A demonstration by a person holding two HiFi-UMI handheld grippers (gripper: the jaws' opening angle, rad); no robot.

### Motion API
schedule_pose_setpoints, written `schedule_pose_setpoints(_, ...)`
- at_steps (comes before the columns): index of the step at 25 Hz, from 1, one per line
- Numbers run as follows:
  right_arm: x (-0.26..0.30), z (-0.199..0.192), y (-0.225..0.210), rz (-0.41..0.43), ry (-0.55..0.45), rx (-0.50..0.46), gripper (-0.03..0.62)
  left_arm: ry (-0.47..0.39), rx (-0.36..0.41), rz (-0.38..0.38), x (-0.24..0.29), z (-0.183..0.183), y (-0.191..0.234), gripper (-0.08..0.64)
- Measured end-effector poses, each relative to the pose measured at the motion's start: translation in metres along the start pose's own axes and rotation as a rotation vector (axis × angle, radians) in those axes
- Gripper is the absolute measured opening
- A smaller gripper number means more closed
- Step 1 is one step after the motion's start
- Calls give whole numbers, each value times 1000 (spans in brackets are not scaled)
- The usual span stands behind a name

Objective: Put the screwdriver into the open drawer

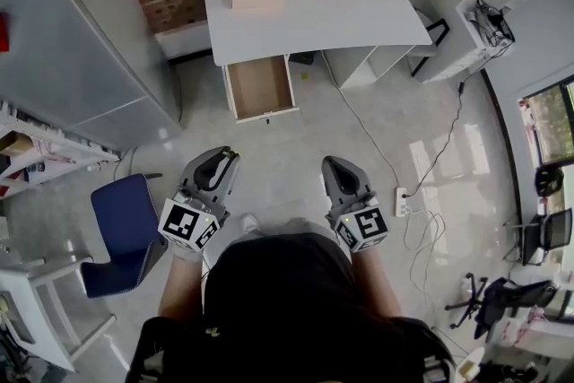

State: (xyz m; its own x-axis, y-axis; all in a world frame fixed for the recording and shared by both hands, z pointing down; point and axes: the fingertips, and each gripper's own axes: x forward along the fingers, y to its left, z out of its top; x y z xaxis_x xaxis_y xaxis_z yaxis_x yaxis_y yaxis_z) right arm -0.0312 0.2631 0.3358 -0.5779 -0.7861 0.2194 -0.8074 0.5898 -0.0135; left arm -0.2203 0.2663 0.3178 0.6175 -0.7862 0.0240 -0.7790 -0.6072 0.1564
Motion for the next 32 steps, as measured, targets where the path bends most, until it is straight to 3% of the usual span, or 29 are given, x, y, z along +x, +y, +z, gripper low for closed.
schedule_pose_setpoints(7,6,-18,0,-69,40,52,12,17,-40,-18,1,-16,29,81)
schedule_pose_setpoints(14,35,-23,-23,-52,50,52,12,26,-40,-3,30,-19,49,81)
schedule_pose_setpoints(32,121,-2,-174,-1,50,77,12,60,-27,30,197,-8,86,81)
